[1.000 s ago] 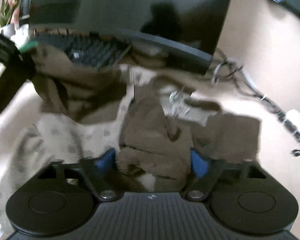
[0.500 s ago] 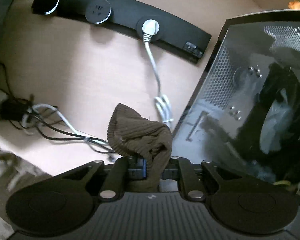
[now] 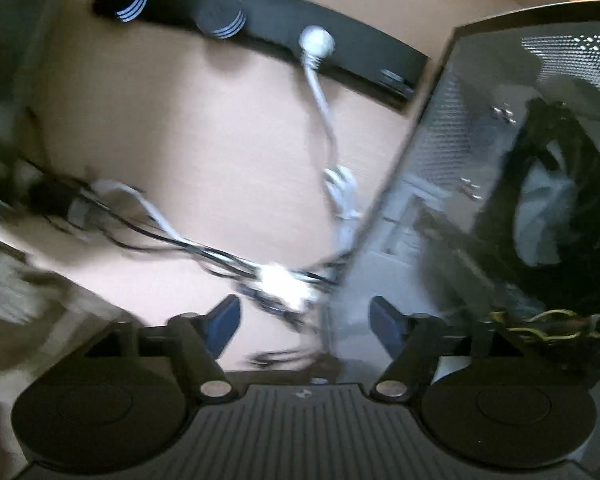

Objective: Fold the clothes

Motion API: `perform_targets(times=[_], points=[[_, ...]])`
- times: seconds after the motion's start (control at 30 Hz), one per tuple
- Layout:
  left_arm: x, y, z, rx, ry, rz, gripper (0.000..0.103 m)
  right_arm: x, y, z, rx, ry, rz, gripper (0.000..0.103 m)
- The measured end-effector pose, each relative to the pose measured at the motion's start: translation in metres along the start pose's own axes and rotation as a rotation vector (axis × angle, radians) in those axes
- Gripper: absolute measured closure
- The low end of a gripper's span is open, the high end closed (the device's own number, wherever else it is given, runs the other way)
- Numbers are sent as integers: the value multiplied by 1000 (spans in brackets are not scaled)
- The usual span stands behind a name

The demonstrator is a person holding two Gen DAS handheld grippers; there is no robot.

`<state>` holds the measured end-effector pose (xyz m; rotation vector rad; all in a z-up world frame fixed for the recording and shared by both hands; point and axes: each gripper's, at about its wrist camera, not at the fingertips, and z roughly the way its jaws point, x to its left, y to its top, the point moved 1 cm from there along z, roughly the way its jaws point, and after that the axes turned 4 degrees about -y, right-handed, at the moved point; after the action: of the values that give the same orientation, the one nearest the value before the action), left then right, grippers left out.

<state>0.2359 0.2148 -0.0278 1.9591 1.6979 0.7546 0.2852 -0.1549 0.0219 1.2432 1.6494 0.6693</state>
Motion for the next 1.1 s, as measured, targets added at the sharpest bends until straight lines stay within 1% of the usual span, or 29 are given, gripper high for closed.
perform_targets(times=[0.03, 0.13, 0.17, 0.23, 0.27, 0.3, 0.33, 0.37, 0.4, 0.47, 0.5, 0.53, 0.57, 0.6, 0.63, 0.67, 0.73, 0.77, 0.8, 0.83, 0.87, 0.9, 0.93, 0.97, 1.03, 1.07, 1.1], points=[[-1, 3, 3, 0, 25, 19, 98, 2, 0, -4, 1, 46, 10, 25], [4, 21, -11, -88, 125, 53, 99, 24, -9, -6, 22, 188, 0, 25], [11, 30, -16, -119, 144, 29, 98, 36, -14, -5, 33, 242, -19, 25], [26, 44, -19, -147, 161, -31, 98, 69, -26, 2, 70, 341, -80, 28], [29, 45, -16, -144, 183, -40, 98, 86, -32, 8, 86, 378, -115, 36], [30, 42, -11, -137, 201, -40, 98, 103, -38, 16, 110, 411, -150, 48], [31, 40, -7, -130, 218, -39, 98, 118, -44, 27, 137, 425, -189, 55], [32, 37, -4, -122, 227, -46, 98, 129, -47, 39, 149, 406, -225, 57], [34, 33, -2, -114, 226, -61, 97, 136, -50, 52, 140, 356, -254, 57], [39, 26, -6, -110, 227, -104, 92, 139, -48, 72, 101, 224, -272, 49], [42, 23, -8, -110, 228, -128, 92, 138, -42, 78, 110, 186, -256, 49], [45, 19, -13, -112, 229, -153, 90, 134, -34, 81, 122, 175, -220, 50], [50, 14, -19, -116, 225, -187, 84, 129, -26, 79, 123, 199, -179, 50], [55, 10, -26, -121, 215, -229, 78, 123, -18, 75, 118, 249, -137, 50], [61, 5, -33, -127, 200, -276, 65, 119, -11, 72, 116, 302, -102, 50], [65, 1, -41, -136, 173, -333, 59, 117, -5, 69, 113, 345, -74, 49], [68, -8, -52, -156, 85, -438, 55, 121, 0, 72, 110, 385, -45, 49], [66, -13, -55, -161, 33, -482, 49, 127, 1, 78, 118, 397, -37, 49], [61, -17, -56, -161, -17, -518, 46, 133, 1, 85, 133, 405, -28, 49], [55, -21, -55, -157, -68, -546, 40, 140, -3, 94, 156, 401, -22, 49], [45, -24, -51, -147, -125, -568, 33, 148, -6, 103, 174, 390, -20, 49], [33, -26, -46, -131, -179, -583, 30, 156, -9, 111, 185, 368, -29, 49], [23, -28, -39, -111, -220, -590, 26, 164, -12, 119, 179, 323, -57, 48], [14, -29, -33, -88, -247, -589, 26, 170, -13, 126, 162, 273, -88, 43], [-2, -33, -24, -55, -258, -574, 24, 178, -11, 138, 94, 157, -152, 42], [-6, -35, -22, -49, -260, -572, 22, 177, -8, 142, 91, 130, -155, 42], [-6, -36, -21, -53, -262, -579, 20, 174, -4, 144, 99, 127, -133, 42]])
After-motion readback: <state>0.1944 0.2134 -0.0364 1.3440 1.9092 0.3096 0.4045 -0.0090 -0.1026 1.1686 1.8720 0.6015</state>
